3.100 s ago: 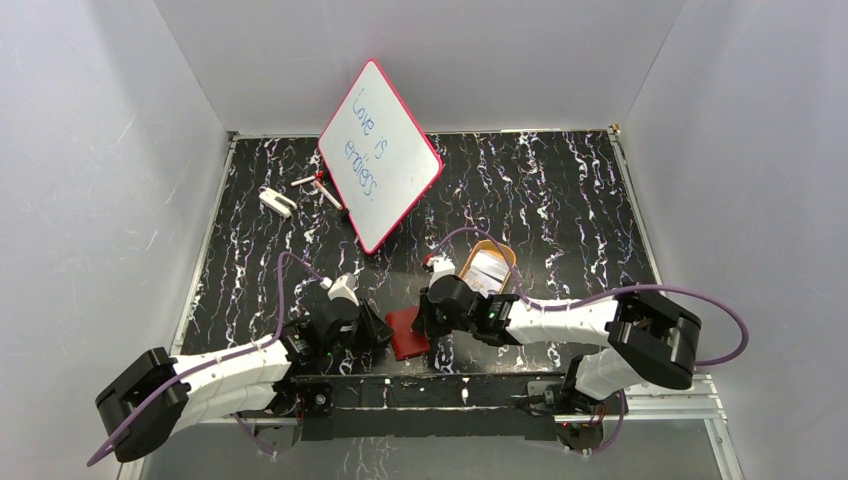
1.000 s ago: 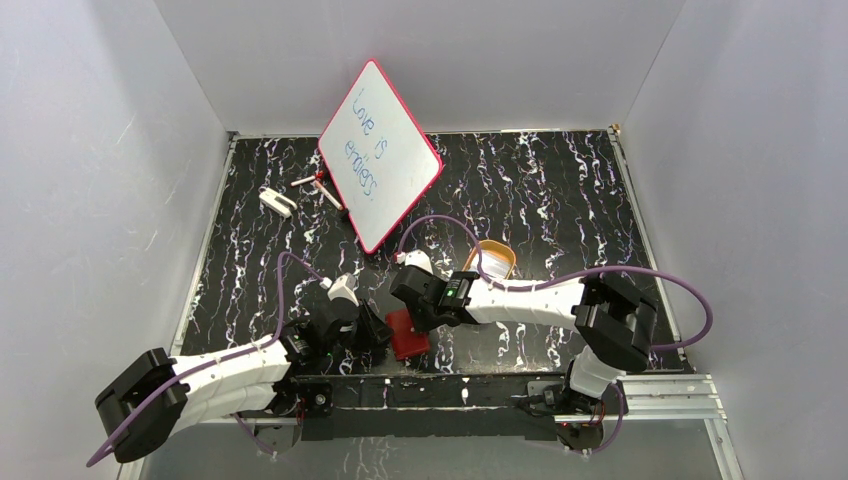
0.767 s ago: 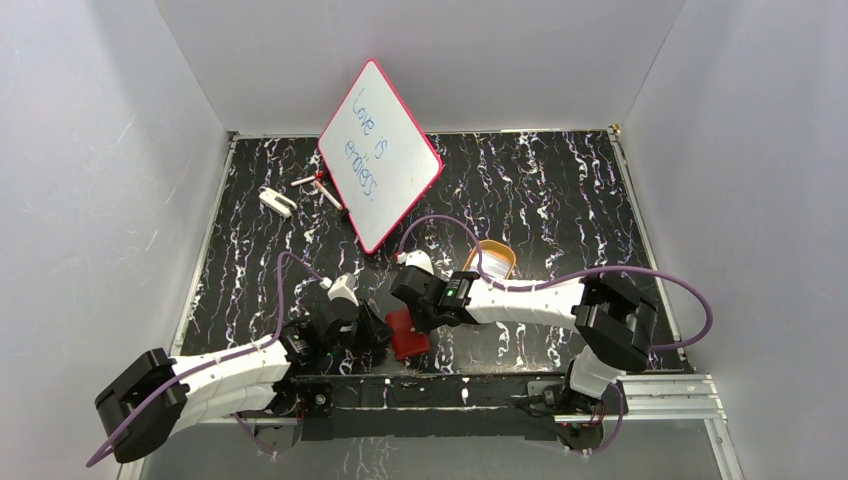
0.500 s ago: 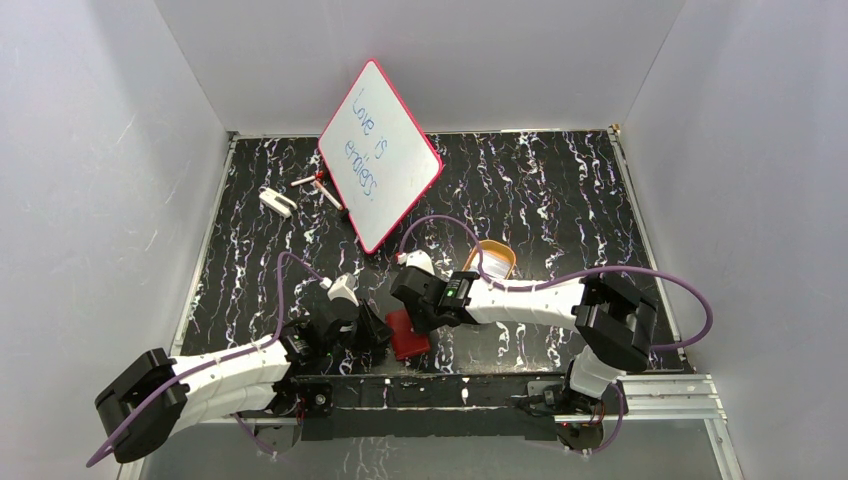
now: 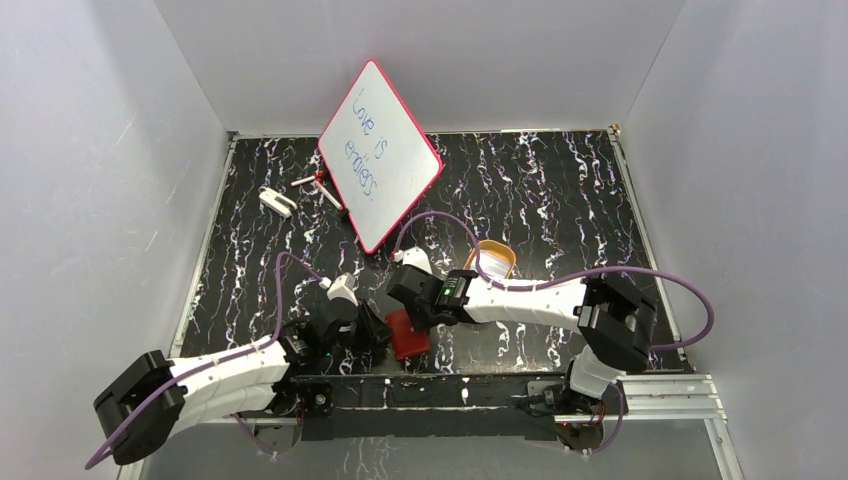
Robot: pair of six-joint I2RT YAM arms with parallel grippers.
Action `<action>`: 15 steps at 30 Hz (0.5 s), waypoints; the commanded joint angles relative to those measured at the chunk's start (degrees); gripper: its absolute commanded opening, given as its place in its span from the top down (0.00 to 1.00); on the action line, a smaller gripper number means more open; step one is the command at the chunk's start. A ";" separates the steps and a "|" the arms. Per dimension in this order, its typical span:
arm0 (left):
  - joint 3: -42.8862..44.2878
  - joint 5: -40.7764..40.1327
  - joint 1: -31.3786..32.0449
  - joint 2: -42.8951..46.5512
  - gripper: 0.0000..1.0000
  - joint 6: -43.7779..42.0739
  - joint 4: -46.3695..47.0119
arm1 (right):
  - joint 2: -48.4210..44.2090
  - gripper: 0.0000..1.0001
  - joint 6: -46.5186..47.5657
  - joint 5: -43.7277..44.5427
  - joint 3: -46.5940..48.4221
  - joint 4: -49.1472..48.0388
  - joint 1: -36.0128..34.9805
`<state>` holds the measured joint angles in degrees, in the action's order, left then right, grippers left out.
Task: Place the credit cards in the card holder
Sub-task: Close the card holder at the center of the board.
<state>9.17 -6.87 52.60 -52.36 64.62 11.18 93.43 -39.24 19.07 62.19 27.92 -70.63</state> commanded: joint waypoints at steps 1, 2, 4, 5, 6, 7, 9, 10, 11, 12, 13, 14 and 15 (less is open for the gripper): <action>0.94 -1.22 -0.30 1.12 0.84 -0.02 -1.48 | 0.91 0.66 -0.15 1.50 2.05 1.59 -0.29; 0.94 -1.21 -0.29 1.07 0.84 -0.02 -1.51 | 0.96 0.66 -0.28 1.52 2.01 1.67 -0.29; 0.94 -1.21 -0.30 1.03 0.84 -0.01 -1.51 | 0.89 0.67 -0.50 1.53 1.65 1.58 -0.30; 0.94 -1.21 -0.30 0.95 0.84 -0.02 -1.45 | 0.95 0.68 -0.49 1.58 1.55 1.59 -0.29; 1.00 -1.15 -0.29 0.94 0.84 -0.10 -1.43 | 1.01 0.69 -0.48 1.58 1.53 1.68 -0.30; 1.02 -1.14 -0.25 0.87 0.84 -0.17 -1.42 | 1.05 0.71 -0.49 1.58 1.48 1.77 -0.22; 1.18 -1.12 -0.29 0.79 0.84 -0.25 -1.41 | 1.22 0.74 -0.53 1.54 1.36 1.78 -0.20; 1.24 -1.12 -0.30 0.69 0.84 -0.27 -1.42 | 1.23 0.75 -0.49 1.41 1.28 1.72 -0.12; 1.28 -1.12 -0.30 0.60 0.84 -0.35 -1.42 | 1.27 0.77 -0.49 1.29 1.12 1.63 -0.08; 1.33 -1.12 -0.30 0.55 0.84 -0.37 -1.40 | 1.32 0.79 -0.54 1.04 0.96 1.45 0.01; 1.36 -1.12 -0.29 0.51 0.84 -0.36 -1.42 | 1.38 0.81 -0.49 0.87 0.84 1.37 0.14; 1.38 -1.12 -0.26 0.50 0.84 -0.37 -1.50 | 1.48 0.83 -0.48 0.62 0.81 1.39 0.26; 1.31 -1.12 -0.30 0.55 0.84 -0.37 -1.51 | 1.57 0.84 -0.44 0.45 0.75 1.43 0.39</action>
<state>9.17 -6.94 52.60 -52.03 64.60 10.66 94.15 -39.22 19.33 62.19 29.04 -70.59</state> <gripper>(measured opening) 0.159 0.181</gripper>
